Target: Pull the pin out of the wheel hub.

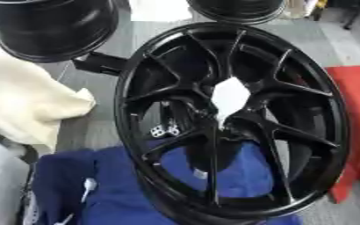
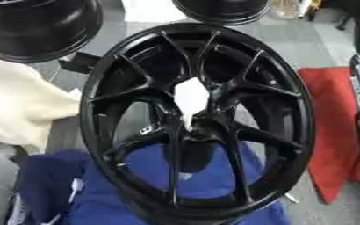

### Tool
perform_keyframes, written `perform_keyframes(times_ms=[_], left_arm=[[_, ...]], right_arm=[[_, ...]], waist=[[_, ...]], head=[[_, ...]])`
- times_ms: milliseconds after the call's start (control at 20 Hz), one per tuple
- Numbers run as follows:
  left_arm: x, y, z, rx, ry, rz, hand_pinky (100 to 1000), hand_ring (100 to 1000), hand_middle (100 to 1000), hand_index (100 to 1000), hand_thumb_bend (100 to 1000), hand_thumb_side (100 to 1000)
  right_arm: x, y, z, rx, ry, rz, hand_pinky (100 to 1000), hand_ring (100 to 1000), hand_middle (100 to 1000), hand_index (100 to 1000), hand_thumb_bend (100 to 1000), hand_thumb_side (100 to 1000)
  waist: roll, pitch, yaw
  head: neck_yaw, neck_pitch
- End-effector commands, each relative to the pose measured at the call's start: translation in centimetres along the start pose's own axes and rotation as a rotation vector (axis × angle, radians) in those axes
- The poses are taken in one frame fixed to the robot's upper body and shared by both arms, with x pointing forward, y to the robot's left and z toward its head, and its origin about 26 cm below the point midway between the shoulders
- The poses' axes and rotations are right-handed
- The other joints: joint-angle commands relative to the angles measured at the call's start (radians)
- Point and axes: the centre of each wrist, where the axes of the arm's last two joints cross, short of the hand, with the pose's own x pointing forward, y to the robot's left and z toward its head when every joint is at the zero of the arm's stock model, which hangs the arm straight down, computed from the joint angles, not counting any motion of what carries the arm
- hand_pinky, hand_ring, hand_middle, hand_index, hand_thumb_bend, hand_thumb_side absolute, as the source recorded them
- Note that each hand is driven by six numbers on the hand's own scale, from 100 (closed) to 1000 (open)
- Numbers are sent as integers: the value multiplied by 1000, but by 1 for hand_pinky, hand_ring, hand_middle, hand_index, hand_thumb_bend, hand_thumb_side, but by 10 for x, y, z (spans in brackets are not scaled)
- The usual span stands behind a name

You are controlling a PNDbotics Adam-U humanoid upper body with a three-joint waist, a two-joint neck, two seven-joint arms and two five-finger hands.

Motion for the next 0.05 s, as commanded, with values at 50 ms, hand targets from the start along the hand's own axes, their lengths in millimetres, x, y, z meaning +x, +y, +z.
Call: perform_keyframes(times_ms=[50], left_arm=[[8,-5,9,36,-27,59,681,681,617,704,100,684]], right_arm=[[12,-5,-4,-12,-42,4,680,579,570,699,100,727]], waist=[[0,-23,0]], head=[[4,4]])
